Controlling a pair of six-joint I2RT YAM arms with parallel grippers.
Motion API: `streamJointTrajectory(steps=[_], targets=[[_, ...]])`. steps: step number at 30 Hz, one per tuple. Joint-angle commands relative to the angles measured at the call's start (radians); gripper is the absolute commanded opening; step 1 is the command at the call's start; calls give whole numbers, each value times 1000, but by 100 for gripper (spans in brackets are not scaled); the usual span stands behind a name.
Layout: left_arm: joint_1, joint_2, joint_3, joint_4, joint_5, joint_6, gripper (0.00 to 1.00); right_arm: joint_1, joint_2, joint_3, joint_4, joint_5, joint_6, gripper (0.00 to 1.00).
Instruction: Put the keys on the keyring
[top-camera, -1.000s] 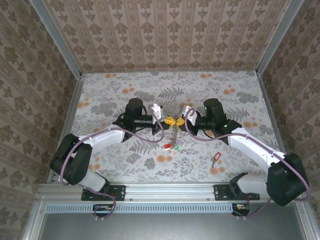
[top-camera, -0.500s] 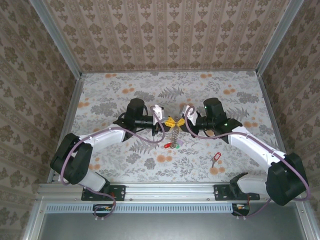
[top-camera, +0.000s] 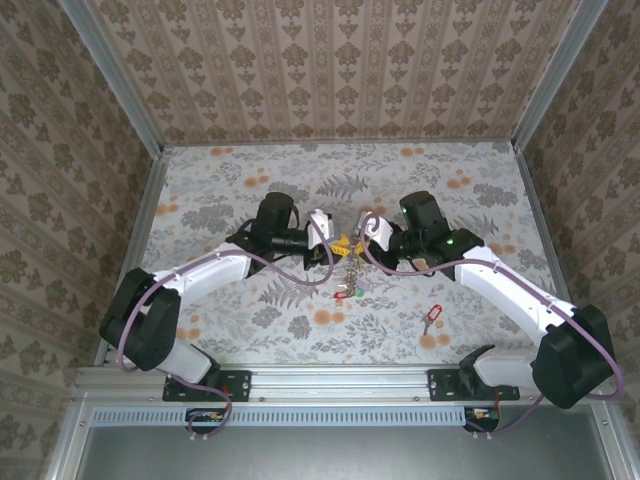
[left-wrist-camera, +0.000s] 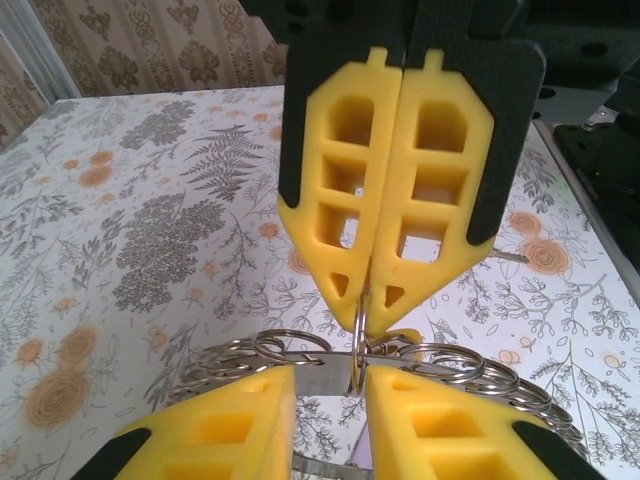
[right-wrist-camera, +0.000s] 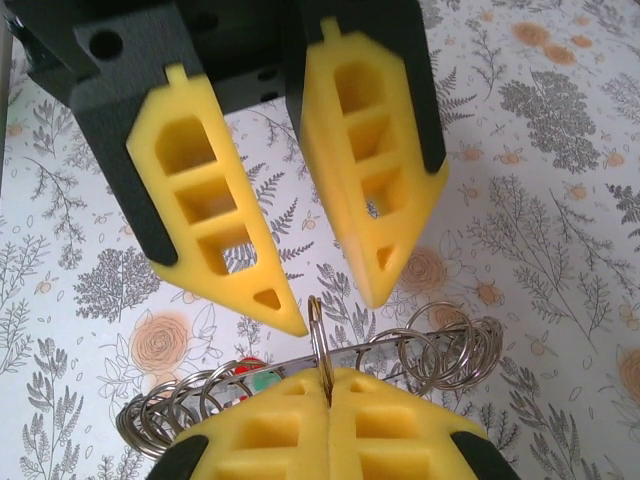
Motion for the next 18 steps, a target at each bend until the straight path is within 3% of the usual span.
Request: streamJointTrajectory(steps=[1,11,18], targets=[[-7,-41,-4,11,-9,15,26,9,6,46,-34,18,-29,0],[-33,-7,42,-64,9,64,26,17,10,51,-19,12,-23,0],[-38,8,61,-86,8,78,21,18,10,49,-20,10,-20,0]])
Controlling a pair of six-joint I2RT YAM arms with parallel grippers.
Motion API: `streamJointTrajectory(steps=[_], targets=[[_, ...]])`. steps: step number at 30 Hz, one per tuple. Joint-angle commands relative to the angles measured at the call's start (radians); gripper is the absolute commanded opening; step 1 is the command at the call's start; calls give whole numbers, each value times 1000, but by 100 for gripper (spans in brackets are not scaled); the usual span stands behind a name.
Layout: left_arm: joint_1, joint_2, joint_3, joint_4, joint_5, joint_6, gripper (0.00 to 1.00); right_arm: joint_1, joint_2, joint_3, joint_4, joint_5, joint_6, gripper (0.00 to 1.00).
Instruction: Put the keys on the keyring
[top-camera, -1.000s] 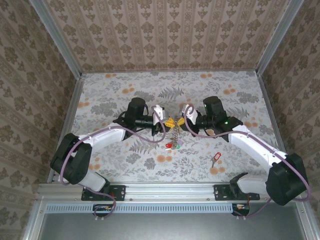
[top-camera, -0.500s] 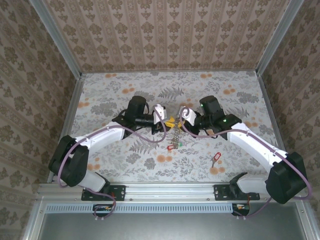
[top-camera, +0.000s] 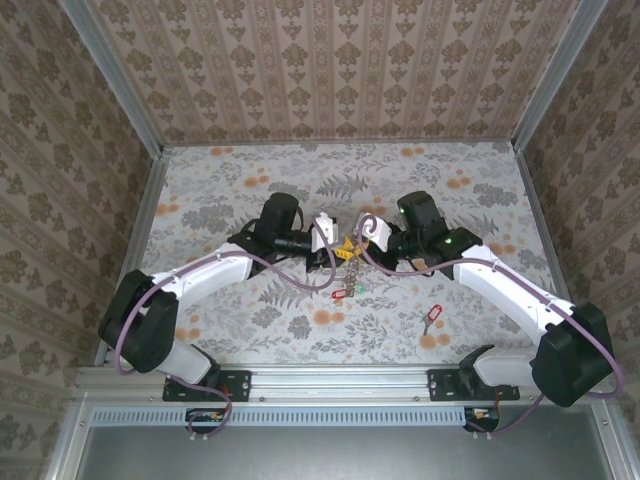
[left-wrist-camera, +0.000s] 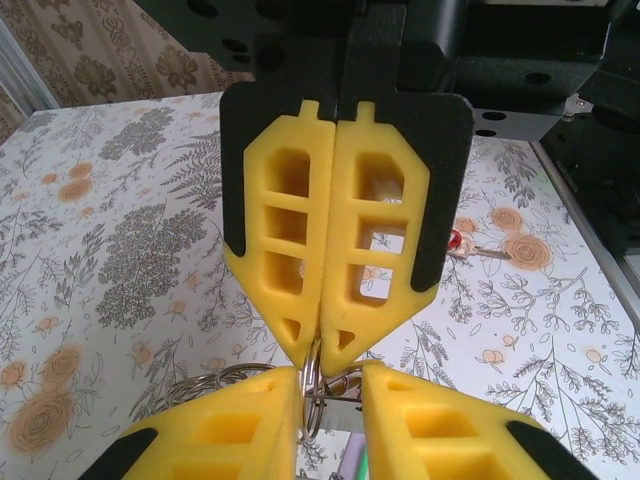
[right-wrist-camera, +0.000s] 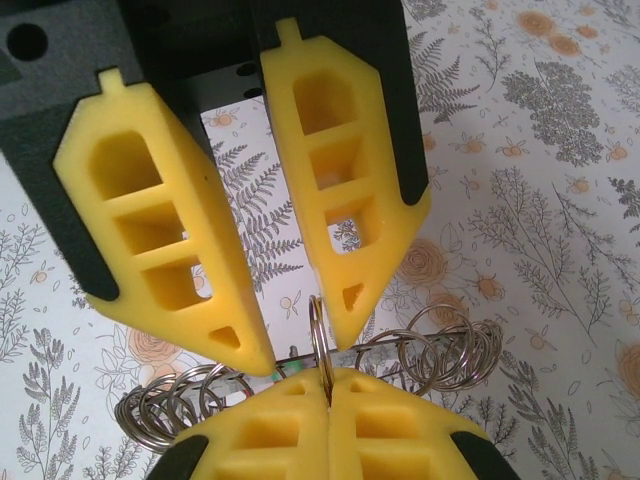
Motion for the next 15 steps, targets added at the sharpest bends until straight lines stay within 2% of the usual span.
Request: streamJointTrajectory(steps=[1,6,9,12,13,15], targets=[[-4,13,38,-26,11,34,20,7,3,37,3,-10,-7,0],[-5,19,51,-38,12,42,5,7,2,36,3,-10,-7,0],[-6,27,56,-54,11,48,0,7,-11,28,23,-17,1,0],[-6,30,59,-68,12,53,0,7,-32,6,62,-22,11,0],[-6,31,59,-72,13,53,7,7,-38,1,67,-22,12,0],[-6,35,62,-86,14,60,10,5,-39,2,63,-23,13,0]])
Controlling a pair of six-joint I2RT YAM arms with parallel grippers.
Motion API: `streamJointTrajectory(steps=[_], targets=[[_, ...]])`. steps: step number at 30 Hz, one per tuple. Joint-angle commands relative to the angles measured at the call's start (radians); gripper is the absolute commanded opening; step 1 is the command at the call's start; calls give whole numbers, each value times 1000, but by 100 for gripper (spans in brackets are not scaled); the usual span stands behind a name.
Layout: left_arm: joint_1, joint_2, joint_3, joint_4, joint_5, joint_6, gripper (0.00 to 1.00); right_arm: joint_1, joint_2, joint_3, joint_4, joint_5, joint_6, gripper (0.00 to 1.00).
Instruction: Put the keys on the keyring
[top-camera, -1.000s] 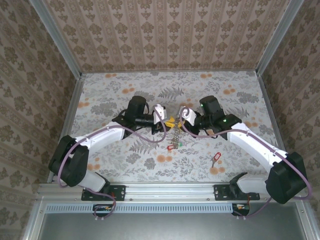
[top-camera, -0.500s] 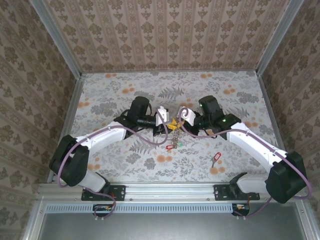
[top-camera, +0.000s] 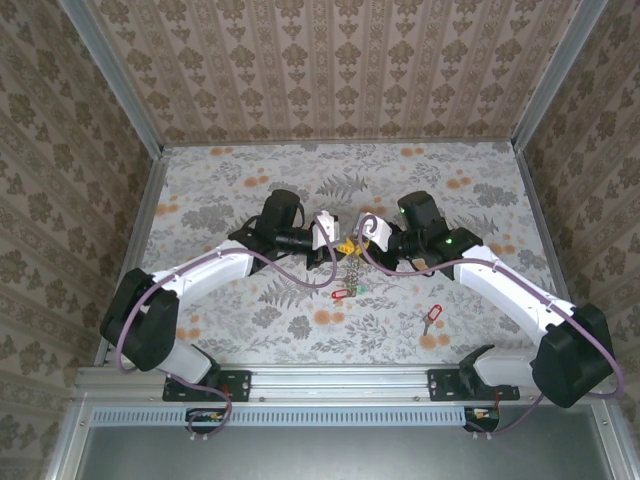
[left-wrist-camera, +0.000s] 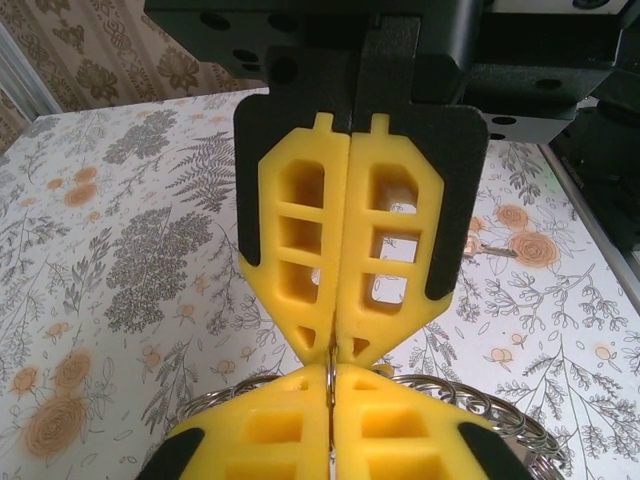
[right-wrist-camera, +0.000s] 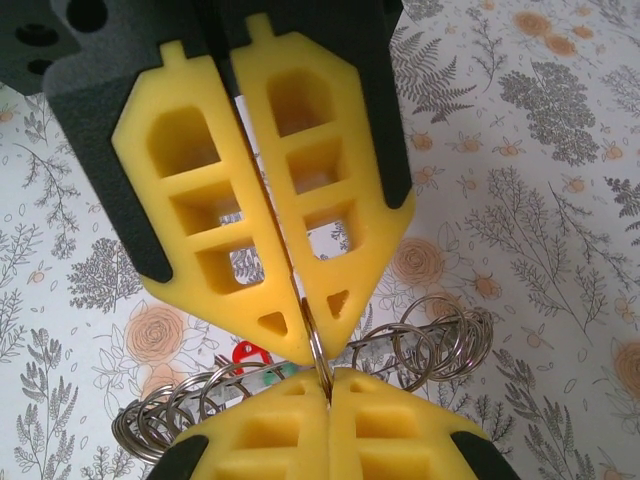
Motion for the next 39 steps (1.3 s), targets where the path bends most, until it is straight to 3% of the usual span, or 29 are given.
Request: streamJointTrajectory(steps=[1,8,12,17,22,28,39], targets=[[-6,24,35,-67,15,38,10,5,-34,5,57,-25,13,0],[-7,31,54,-91,18,50,14,5,-33,1,57,-27,12,0],[-7,30,56,-94,21,50,1,6,-34,3,59,-27,15,0],[0,29,50,-82,32,33,0,1,-58,-29,115,-34,34,0],[34,8,-28,162,123,-133,0,-35,-69,-120,249,-86,84,10],[41,8,-61,320,191,-233,0,-59,-56,-185,413,-164,159,16],[44,15,-75,380,215,-269,0,-94,-60,-221,544,-223,226,16]])
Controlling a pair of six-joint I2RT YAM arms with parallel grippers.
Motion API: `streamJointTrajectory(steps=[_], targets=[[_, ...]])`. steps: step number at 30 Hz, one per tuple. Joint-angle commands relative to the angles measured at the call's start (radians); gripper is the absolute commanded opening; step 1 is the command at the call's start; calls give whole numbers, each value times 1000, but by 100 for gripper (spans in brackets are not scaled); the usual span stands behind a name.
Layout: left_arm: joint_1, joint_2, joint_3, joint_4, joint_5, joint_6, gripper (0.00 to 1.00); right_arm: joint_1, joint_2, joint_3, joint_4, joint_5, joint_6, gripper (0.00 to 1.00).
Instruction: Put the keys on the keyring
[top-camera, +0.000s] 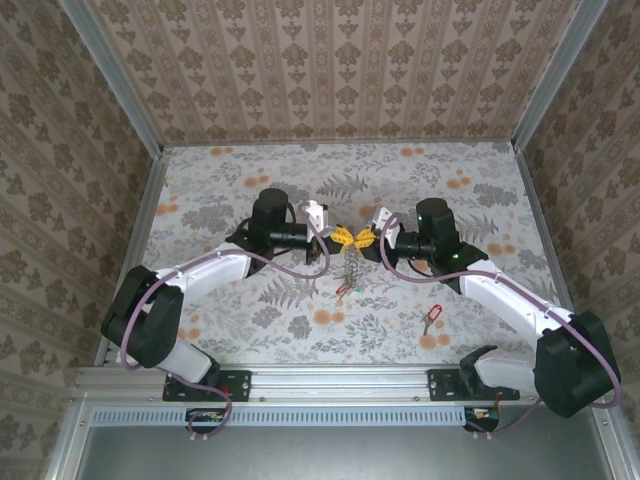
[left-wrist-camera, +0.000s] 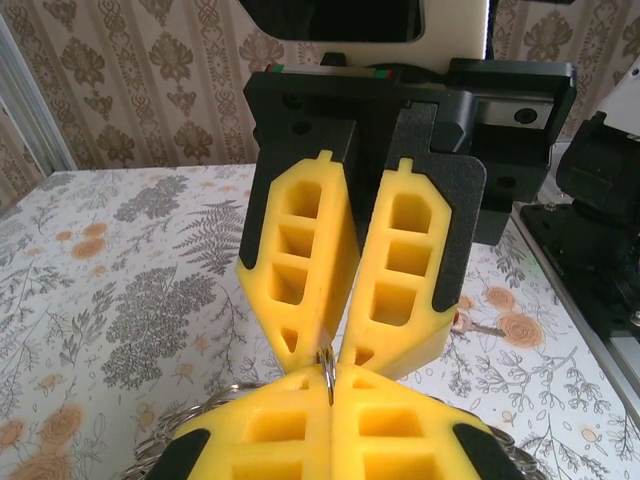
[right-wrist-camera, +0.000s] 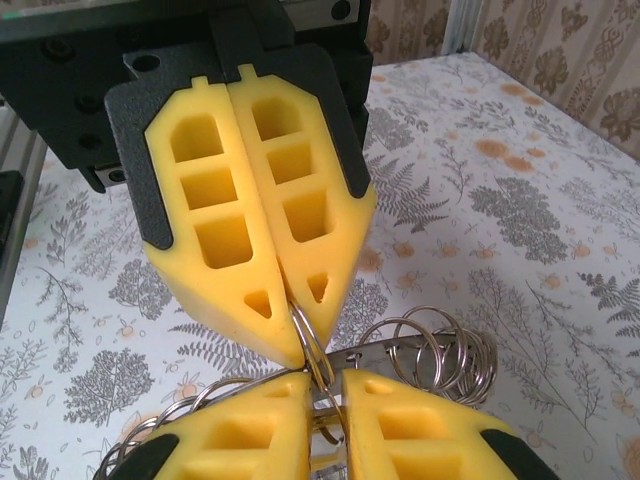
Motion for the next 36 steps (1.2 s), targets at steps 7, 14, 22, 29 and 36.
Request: streamJointTrajectory(steps=[7,14,22,29,36], targets=[[-5,0,-2,66,89,-30,0,-20,-15,-19,111,-50,56,19],[-4,-10,-5,45,38,-14,0,-24,-43,-6,40,-29,6,22],[-4,-10,0,43,39,-12,0,-24,-44,13,-24,-43,-33,22],[-5,-3,6,49,60,-19,0,-25,-17,17,37,-69,7,19],[-4,-2,11,41,75,-17,0,-25,-9,25,45,-85,15,16]])
